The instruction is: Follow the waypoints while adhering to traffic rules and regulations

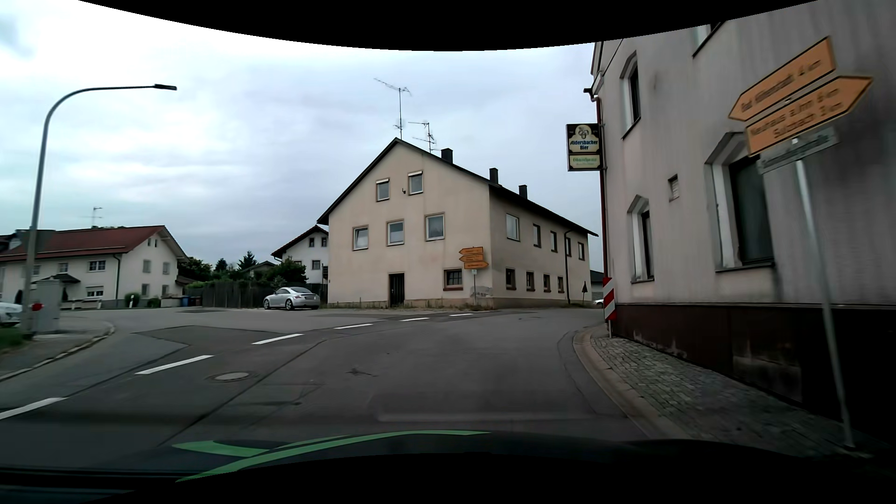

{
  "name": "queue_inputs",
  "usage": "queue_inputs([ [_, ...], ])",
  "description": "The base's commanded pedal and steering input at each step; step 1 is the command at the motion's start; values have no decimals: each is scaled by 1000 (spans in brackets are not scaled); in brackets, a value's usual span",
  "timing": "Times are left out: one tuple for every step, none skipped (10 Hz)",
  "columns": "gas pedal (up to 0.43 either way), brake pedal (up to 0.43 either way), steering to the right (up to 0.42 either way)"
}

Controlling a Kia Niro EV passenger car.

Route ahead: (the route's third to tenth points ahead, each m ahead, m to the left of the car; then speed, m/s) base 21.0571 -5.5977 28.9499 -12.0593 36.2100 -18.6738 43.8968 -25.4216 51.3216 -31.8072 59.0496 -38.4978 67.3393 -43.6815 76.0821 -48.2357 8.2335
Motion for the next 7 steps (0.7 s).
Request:
queue_inputs([
  [0,0,81],
  [0,0,88],
  [0,0,96],
  [0,0,102],
  [8,0,108],
  [8,0,114],
  [20,0,121],
])
